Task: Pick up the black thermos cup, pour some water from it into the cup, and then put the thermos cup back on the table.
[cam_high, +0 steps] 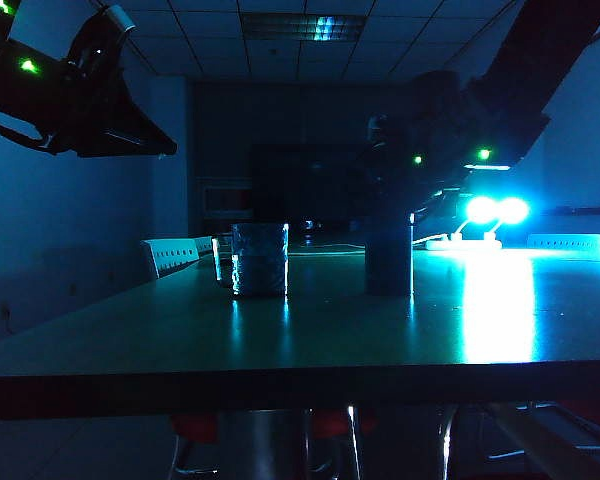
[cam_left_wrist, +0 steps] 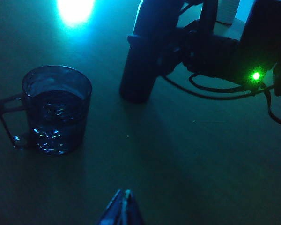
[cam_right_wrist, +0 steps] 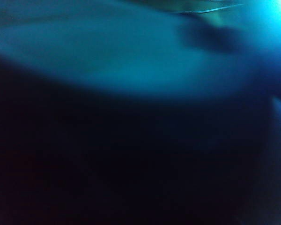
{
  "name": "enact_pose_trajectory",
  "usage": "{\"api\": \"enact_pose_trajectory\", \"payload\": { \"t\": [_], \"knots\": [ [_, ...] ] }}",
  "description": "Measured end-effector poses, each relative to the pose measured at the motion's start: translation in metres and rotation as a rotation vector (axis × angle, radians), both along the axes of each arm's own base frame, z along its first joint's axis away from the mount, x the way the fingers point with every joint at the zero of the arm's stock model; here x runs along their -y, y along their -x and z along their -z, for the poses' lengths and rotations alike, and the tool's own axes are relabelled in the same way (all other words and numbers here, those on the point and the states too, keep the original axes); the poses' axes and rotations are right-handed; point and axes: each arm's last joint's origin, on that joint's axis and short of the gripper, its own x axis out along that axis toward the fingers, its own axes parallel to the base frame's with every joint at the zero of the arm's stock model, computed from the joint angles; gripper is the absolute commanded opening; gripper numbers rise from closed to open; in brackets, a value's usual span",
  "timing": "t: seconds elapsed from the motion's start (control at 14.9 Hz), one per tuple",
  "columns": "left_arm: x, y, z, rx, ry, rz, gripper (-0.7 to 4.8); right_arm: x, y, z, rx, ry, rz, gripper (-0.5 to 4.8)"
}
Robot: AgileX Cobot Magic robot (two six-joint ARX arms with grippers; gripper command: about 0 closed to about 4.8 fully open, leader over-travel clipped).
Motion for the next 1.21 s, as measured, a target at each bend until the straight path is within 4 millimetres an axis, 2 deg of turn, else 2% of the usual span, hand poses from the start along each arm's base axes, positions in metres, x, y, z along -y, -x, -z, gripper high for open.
{"api": "enact_pose_trajectory", "payload": {
  "t": [0.27, 0.6, 0.74, 0.81, 0.87, 0.94, 1.01, 1.14, 1.21],
  "knots": [
    [0.0, 0.0, 0.0, 0.0, 0.0, 0.0, -0.06, 0.001, 0.004, 0.007, -0.123, 0.044, -0.004, 4.43],
    [0.0, 0.0, 0.0, 0.0, 0.0, 0.0, -0.06, 0.003, 0.018, -0.025, -0.168, 0.064, -0.01, 4.41],
    [0.0, 0.0, 0.0, 0.0, 0.0, 0.0, -0.06, 0.007, 0.029, -0.035, -0.259, 0.096, -0.01, 4.25],
    [0.0, 0.001, -0.002, 0.004, 0.0, 0.0, -0.06, 0.01, 0.036, -0.044, -0.3, 0.11, -0.011, 3.11],
    [-0.001, 0.004, -0.008, 0.02, 0.003, 0.0, -0.06, 0.014, 0.047, -0.056, -0.355, 0.127, -0.01, 0.29],
    [-0.001, 0.009, -0.017, 0.052, 0.007, 0.0, -0.06, 0.018, 0.06, -0.069, -0.401, 0.143, -0.01, -0.03],
    [-0.002, 0.016, -0.027, 0.078, 0.015, -0.002, -0.06, 0.024, 0.076, -0.088, -0.431, 0.154, -0.01, -0.06],
    [-0.006, 0.044, -0.062, 0.12, 0.065, -0.043, -0.06, 0.035, 0.109, -0.133, -0.403, 0.143, -0.01, -0.06],
    [-0.01, 0.065, -0.082, 0.167, 0.067, -0.097, -0.06, 0.043, 0.13, -0.162, -0.339, 0.121, -0.01, -0.06]
  ]
}}
